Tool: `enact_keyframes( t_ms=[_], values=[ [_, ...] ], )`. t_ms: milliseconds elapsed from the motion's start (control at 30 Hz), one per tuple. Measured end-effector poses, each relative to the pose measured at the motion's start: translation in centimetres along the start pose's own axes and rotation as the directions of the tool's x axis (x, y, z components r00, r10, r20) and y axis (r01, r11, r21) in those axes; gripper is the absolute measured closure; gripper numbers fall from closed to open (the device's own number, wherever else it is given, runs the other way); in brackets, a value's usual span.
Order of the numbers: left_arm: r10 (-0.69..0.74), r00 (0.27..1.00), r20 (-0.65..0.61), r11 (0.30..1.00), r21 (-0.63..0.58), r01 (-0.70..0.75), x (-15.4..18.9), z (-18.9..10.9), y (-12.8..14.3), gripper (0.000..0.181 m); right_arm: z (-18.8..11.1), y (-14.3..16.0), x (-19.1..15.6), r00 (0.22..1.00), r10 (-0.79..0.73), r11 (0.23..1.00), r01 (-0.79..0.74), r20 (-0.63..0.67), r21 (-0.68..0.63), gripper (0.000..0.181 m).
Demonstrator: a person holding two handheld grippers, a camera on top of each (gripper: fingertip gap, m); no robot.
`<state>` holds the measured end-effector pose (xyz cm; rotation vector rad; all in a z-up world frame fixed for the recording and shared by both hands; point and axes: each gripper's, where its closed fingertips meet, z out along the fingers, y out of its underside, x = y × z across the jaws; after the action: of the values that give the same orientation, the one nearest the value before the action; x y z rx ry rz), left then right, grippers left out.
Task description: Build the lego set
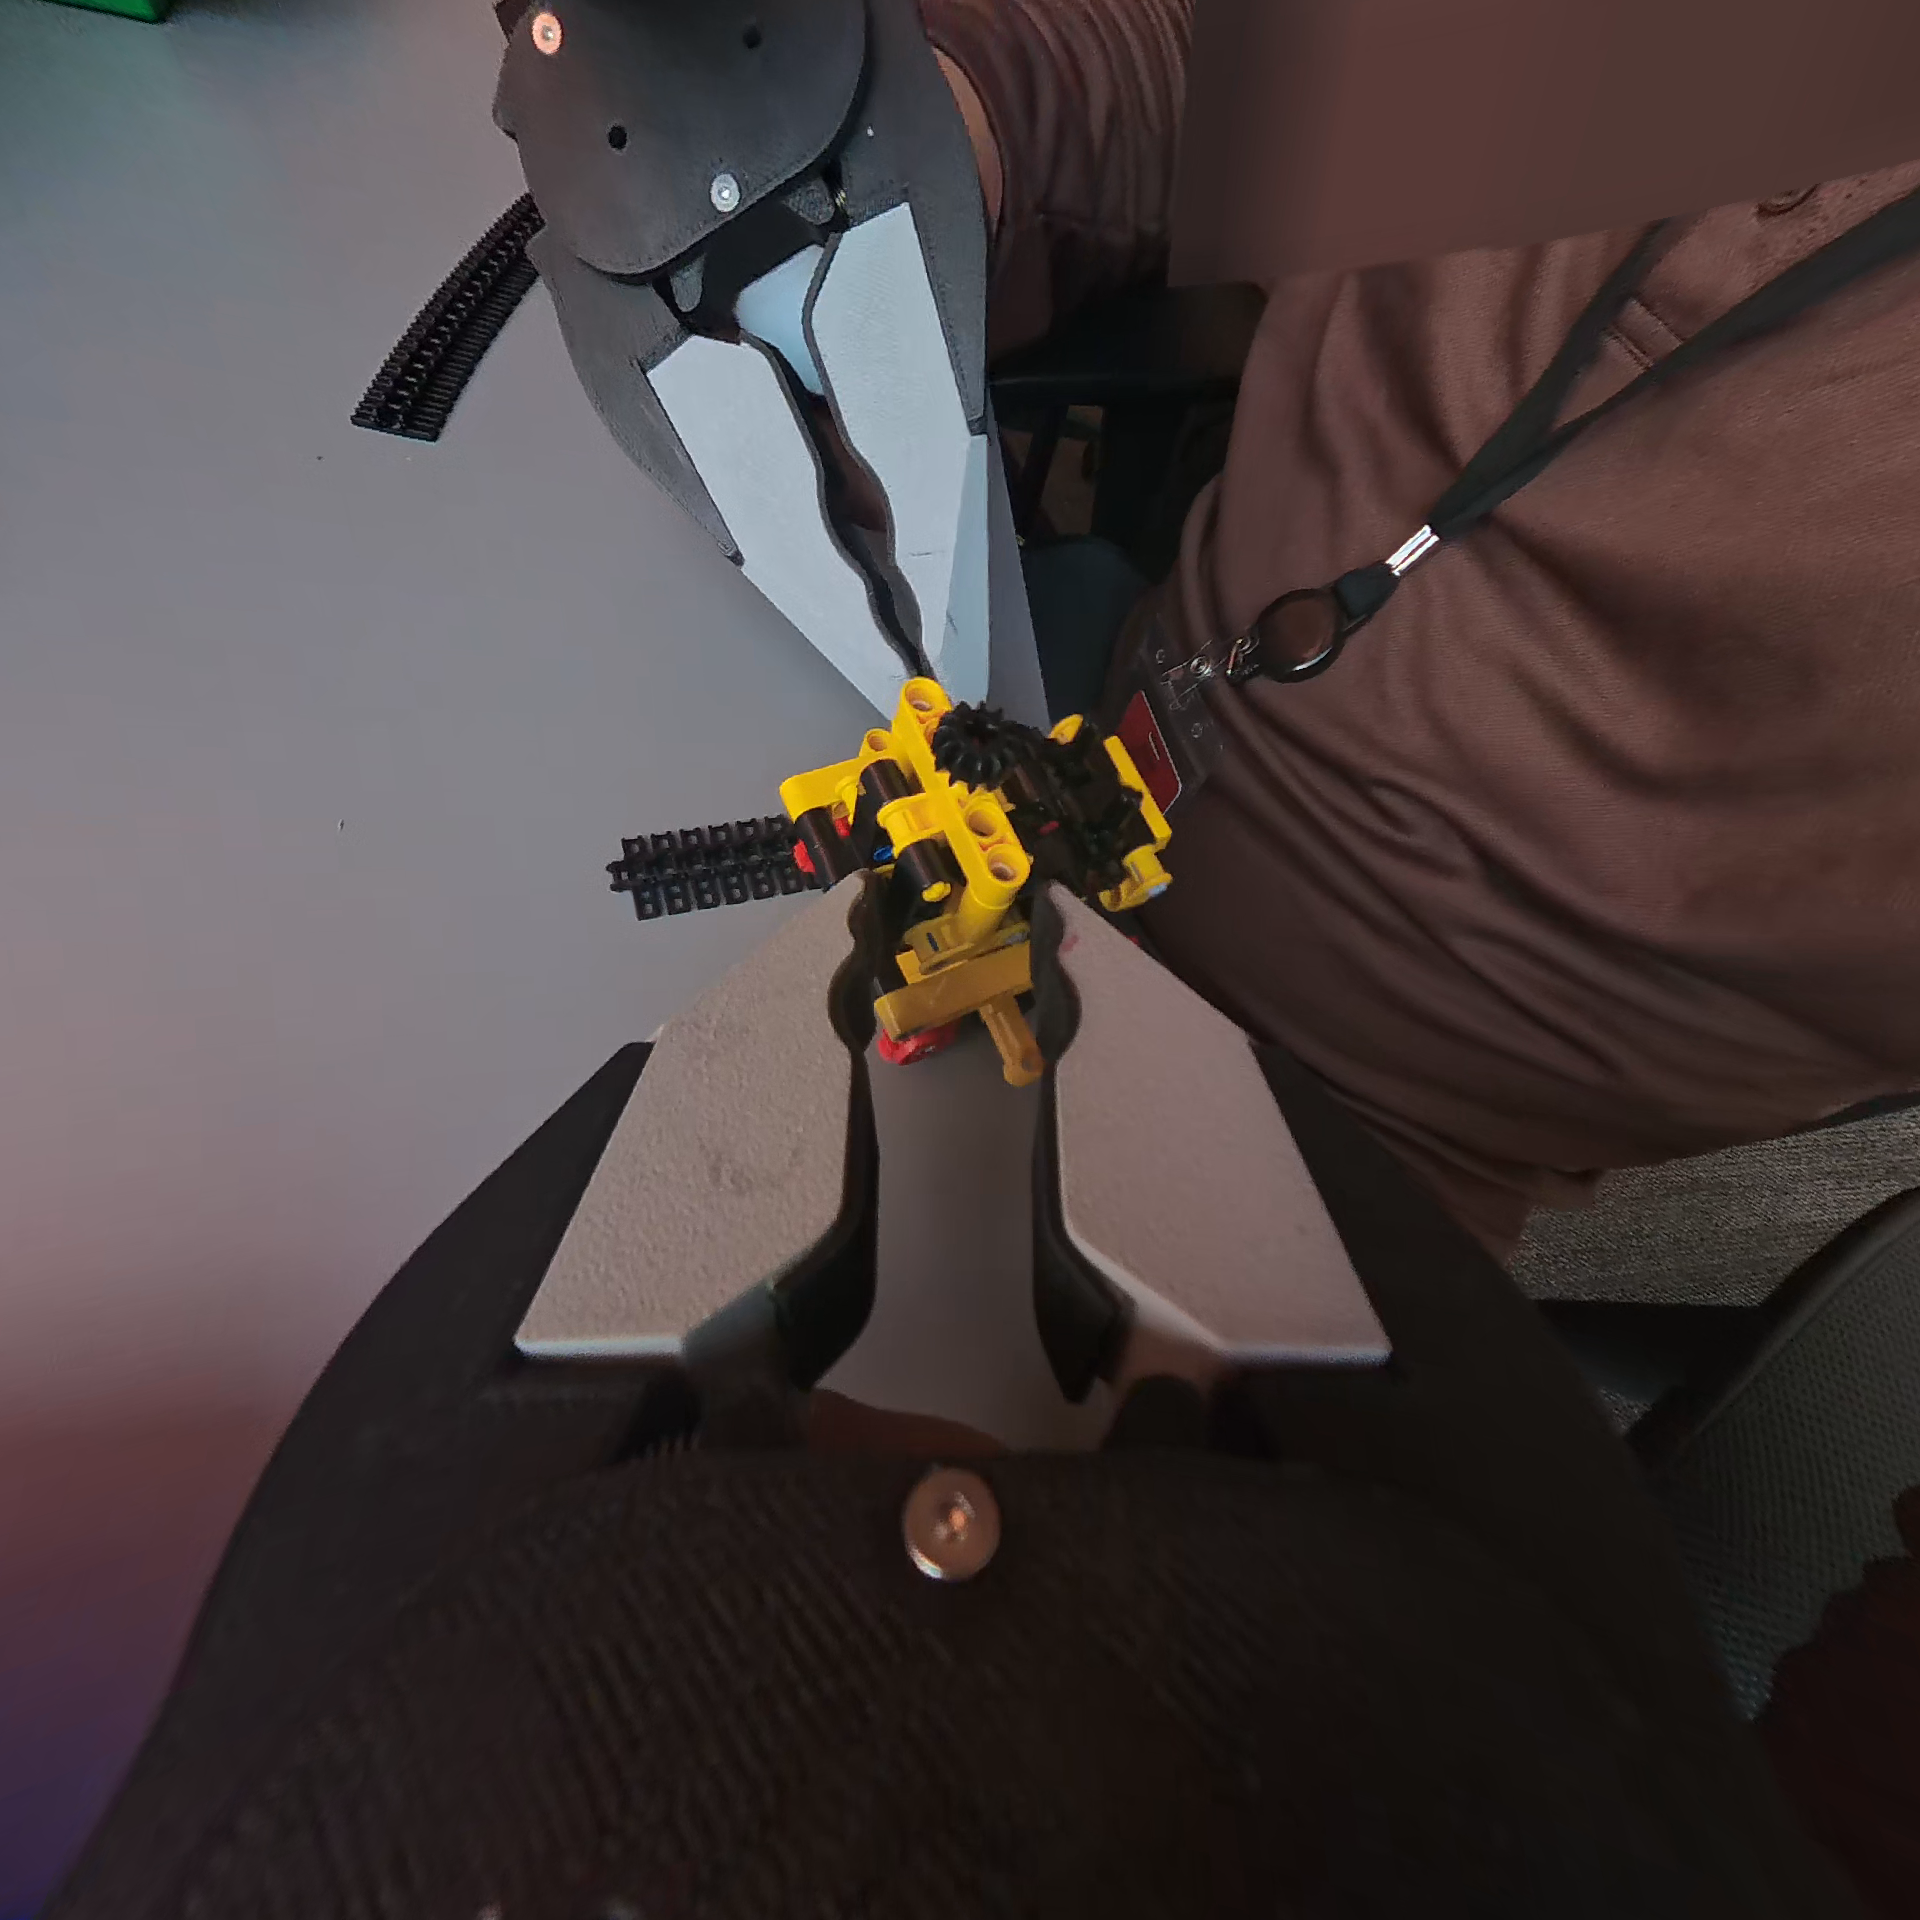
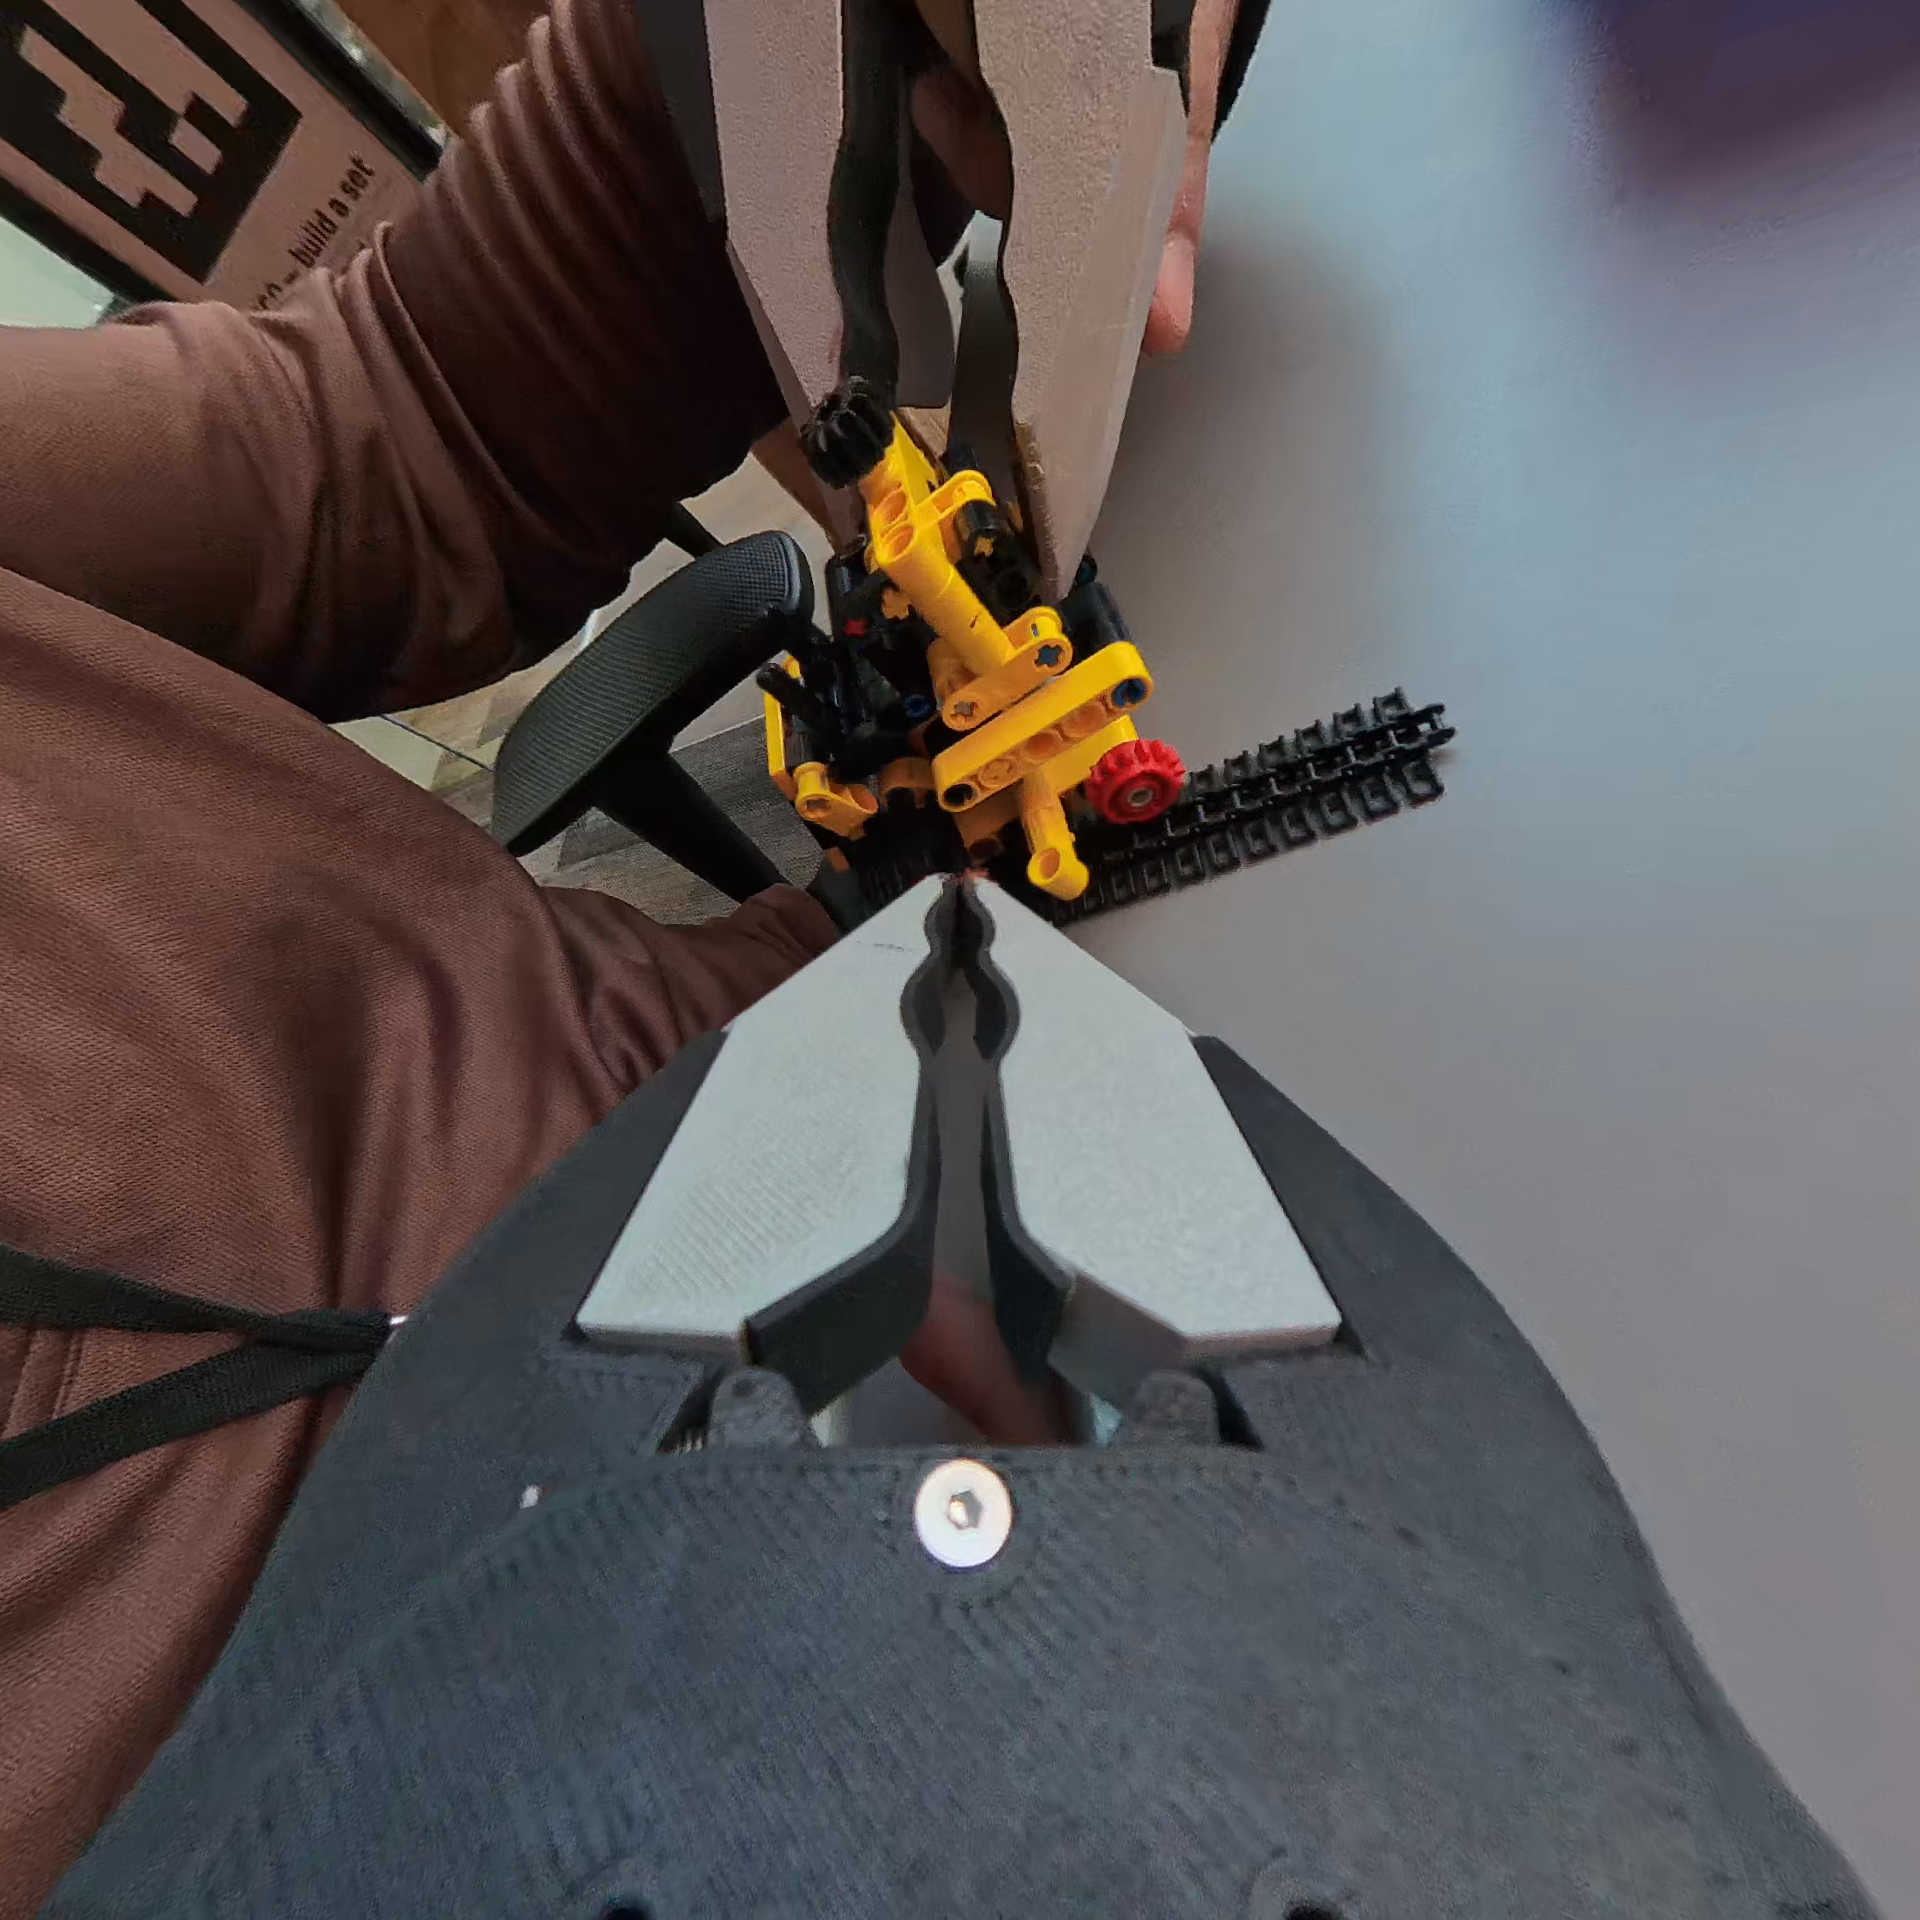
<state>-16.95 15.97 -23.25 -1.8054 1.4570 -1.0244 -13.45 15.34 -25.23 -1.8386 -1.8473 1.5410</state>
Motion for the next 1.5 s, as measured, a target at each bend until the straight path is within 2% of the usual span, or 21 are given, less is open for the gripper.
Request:
enact_keyframes(
  t_ms=[67, 233, 433, 467, 600, 800, 867, 1100, 1233, 1300, 1400, 1500],
  values=[
    [-0.002, 1.0, -0.005, 1.0, -0.002, 0.002, 0.1, 0.0, 0.0, 0.157, 0.0, 0.0, -0.2, 1.0, -0.025, 1.0, 0.025, -0.002, 0.003, 0.181],
    [0.012, 1.0, -0.02, 1.0, -0.004, -0.012, 0.5, -0.1, 0.1, 0.158, -1.1, -1.5, -1.0, 0.986, -0.154, 0.98, 0.159, -0.057, 0.117, 0.181],
    [0.003, 1.0, -0.019, 1.0, -0.014, -0.003, 0.4, -0.1, 0.1, 0.158, -1.4, -1.6, 0.4, 0.909, -0.336, 0.932, 0.358, -0.249, 0.049, 0.181],
    [0.004, 1.0, -0.016, 1.0, -0.016, -0.004, 0.4, -0.1, 0.1, 0.158, -1.5, -1.2, 0.9, 0.903, -0.334, 0.936, 0.352, -0.27, 0.019, 0.181],
    [0.005, 1.0, -0.014, 1.0, -0.019, -0.005, 0.7, -0.2, 0.3, 0.158, -1.3, 0.1, 0.7, 0.941, -0.274, 0.961, 0.276, -0.201, -0.017, 0.181],
    [0.005, 1.0, -0.016, 1.0, -0.009, -0.005, 0.8, -0.2, 0.2, 0.158, -0.4, 0.6, 0.8, 0.886, -0.386, 0.922, 0.372, -0.255, -0.102, 0.174],
    [0.0, 1.0, -0.014, 1.0, -0.005, 0.0, 0.8, -0.1, 0.2, 0.159, -0.1, 0.6, 0.9, 0.876, -0.393, 0.92, 0.376, -0.28, -0.115, 0.178],
    [-0.018, 0.998, 0.055, 1.0, -0.005, 0.019, -0.3, -0.5, 0.1, 0.158, -0.1, -0.6, -0.2, 0.944, -0.275, 0.96, 0.28, -0.184, 0.003, 0.181],
    [-0.04, 0.996, 0.084, 0.999, -0.01, 0.042, -0.1, -1.2, 0.4, 0.147, -0.8, -0.7, 0.5, 0.952, -0.238, 0.969, 0.246, -0.192, 0.023, 0.179],
    [-0.061, 0.993, 0.103, 0.998, 0.01, 0.061, 0.1, -1.7, 0.4, 0.135, -1.1, -0.6, 1.4, 0.925, -0.281, 0.958, 0.288, -0.254, -0.013, 0.175],
    [-0.104, 0.984, 0.141, 0.994, 0.042, 0.099, 0.1, -1.9, 0.2, 0.123, -1.2, -0.2, 2.1, 0.845, -0.422, 0.905, 0.412, -0.328, -0.102, 0.169],
    [-0.12, 0.967, 0.224, 0.992, 0.064, 0.109, 0.0, -1.6, -0.3, 0.112, -1.2, -0.3, 1.9, 0.688, -0.613, 0.783, 0.595, -0.388, -0.181, 0.163]
  ],
)
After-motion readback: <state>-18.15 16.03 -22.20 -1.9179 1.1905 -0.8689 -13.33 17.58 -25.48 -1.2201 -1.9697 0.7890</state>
